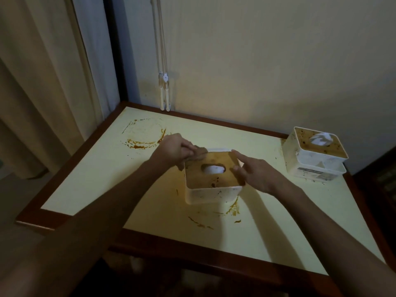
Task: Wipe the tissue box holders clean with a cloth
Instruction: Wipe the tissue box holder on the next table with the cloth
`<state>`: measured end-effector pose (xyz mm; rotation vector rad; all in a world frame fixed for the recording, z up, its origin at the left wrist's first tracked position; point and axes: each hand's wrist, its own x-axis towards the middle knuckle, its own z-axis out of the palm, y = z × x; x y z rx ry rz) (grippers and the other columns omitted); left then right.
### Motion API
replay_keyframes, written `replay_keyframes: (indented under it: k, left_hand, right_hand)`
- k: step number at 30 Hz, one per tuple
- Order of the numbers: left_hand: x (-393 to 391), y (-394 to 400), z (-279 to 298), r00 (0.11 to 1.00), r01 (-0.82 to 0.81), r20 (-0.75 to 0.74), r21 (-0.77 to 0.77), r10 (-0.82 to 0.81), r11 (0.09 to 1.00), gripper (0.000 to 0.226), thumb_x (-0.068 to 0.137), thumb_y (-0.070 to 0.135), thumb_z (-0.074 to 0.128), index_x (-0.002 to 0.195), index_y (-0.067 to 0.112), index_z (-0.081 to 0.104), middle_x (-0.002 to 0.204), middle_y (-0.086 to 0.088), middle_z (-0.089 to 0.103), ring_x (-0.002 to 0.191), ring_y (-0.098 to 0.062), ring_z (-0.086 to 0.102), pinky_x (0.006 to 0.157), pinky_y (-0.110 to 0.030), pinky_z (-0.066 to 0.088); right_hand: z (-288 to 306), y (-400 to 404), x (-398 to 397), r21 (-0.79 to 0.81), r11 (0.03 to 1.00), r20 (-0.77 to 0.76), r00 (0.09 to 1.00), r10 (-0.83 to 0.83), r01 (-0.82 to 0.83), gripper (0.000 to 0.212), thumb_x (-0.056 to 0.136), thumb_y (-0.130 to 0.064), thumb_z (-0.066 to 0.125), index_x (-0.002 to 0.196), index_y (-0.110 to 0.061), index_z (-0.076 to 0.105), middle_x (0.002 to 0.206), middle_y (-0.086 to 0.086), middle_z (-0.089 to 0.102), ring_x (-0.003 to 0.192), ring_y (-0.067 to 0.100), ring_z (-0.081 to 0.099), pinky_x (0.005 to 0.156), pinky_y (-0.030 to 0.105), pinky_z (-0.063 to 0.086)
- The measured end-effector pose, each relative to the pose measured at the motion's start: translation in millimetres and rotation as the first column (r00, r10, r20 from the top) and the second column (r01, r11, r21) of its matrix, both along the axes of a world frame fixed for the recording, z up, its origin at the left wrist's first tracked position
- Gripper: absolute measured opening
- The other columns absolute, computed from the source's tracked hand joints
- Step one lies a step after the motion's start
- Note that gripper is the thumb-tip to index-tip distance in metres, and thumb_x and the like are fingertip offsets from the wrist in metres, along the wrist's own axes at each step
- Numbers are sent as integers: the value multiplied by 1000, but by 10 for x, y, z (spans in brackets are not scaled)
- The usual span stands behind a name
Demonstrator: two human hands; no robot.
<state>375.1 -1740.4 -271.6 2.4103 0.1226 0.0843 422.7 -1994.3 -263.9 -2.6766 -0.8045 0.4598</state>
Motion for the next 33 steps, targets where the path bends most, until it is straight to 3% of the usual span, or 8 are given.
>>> replay_keyframes:
  k: [6,9,14,18,22,25,29,33]
  left_hand:
    - [115,-62,11,999,16,28,14,-16,1000,21,85,18,68,106,15,73,96,-3,70,85,-18,65,58,2,37]
    - [110,-81,-3,999,-3,35,44,2,999,23,85,19,68,107,15,73,104,-3,71,88,-10,60,70,-12,41]
    - [-306,-170,-9,1000,-20,0,28,20,999,23,84,34,68,98,17,74,73,3,64,55,-7,63,45,-9,44]
    - [-704,-237,-74,998,-30,-57,108,37,994,23,85,33,67,105,23,73,75,12,47,57,-4,55,50,-10,42]
    - [-460,-222,-20,997,-69,-41,64,71,996,21,85,34,67,96,18,75,61,11,58,47,0,57,46,-8,43]
    - [-104,-232,-17,984,-180,5,-11,180,984,22,85,31,66,90,12,75,73,-2,70,54,-7,61,48,-18,47]
    - [70,-279,-87,970,-231,70,-33,233,972,22,84,25,69,99,10,74,94,0,68,82,-10,58,68,-22,45]
    - [-172,-264,-89,983,-185,0,-52,185,981,23,83,32,69,99,16,74,84,6,64,73,-6,58,52,-9,42]
  right_hand:
    - [-70,-79,-73,-97,995,-102,995,-5,-5,62,97,-44,43,151,-32,14,121,11,59,109,23,56,89,28,38]
    - [-85,-67,-83,-72,997,-141,990,-28,18,62,96,-46,43,150,-33,15,111,10,65,99,19,61,85,25,39]
    - [-70,-33,-34,-84,995,-148,987,-57,45,63,95,-45,49,149,-32,21,99,7,69,86,14,59,81,24,38]
    - [-59,-11,-43,-98,994,-167,984,-60,44,61,95,-43,49,149,-33,22,105,9,68,80,10,54,79,22,35]
    - [-56,-14,-19,-83,994,-181,979,-92,78,62,93,-45,52,147,-35,25,84,3,66,83,13,60,79,25,39]
    - [-49,-18,-28,-84,993,-187,977,-98,83,63,92,-46,53,147,-35,26,94,7,67,81,13,60,80,25,40]
    - [-5,8,-67,-69,993,-178,979,-103,92,63,92,-44,54,147,-32,26,110,12,63,72,9,56,78,24,37]
    - [-51,-8,-47,-80,992,-161,980,-114,102,64,91,-46,55,147,-34,26,125,13,58,94,21,61,85,30,43]
